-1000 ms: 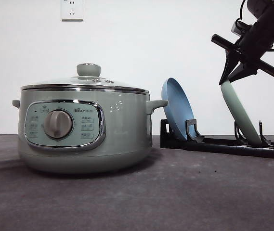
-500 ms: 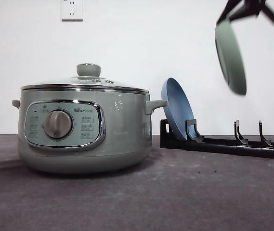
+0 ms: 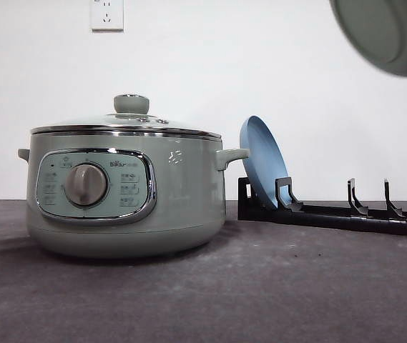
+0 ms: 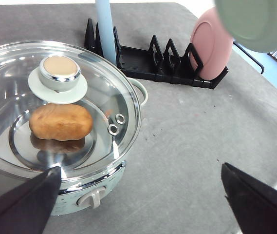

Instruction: Transfer potato from steamer to green plate

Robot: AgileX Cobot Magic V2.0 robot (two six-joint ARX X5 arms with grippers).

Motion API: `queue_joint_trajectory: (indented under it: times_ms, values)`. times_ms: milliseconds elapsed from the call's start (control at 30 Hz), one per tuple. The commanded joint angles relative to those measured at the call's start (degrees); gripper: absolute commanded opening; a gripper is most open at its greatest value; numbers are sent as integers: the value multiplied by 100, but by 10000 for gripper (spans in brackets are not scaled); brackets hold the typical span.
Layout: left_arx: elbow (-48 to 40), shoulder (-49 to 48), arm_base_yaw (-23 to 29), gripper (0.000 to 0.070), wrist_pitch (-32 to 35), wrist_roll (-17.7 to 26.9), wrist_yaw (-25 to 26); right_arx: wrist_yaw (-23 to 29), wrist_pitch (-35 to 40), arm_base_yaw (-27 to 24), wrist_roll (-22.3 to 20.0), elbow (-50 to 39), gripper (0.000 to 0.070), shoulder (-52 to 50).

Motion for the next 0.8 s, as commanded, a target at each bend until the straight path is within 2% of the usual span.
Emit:
queue_joint_trajectory:
  times_ms: [0,67,167,267,433,567,767]
  values:
    - [127,26,-26,672,46,9,33,494,-161,361,-301,49,1,-106]
    - [129,26,-26,672,48,9,33,804,-322,816,-289,-86,1,-326]
    - [127,26,-26,672,50,9,33,1529,-520,1543,-102,-344,1,-617]
    - [127,26,-26,672,50,9,33,2237,-690,2316,270,-675,1,-835]
    - [127,26,-26,672,52,7,33,3101,-665,3507,1019,-1500,1,-1054]
    - [129,26,-26,672,52,4,33,3409,-462,4278,1590,-2241,0,-1016]
    - [129,26,-26,672,48,4,33,3661,238,5214,2313,-3280,1,-695]
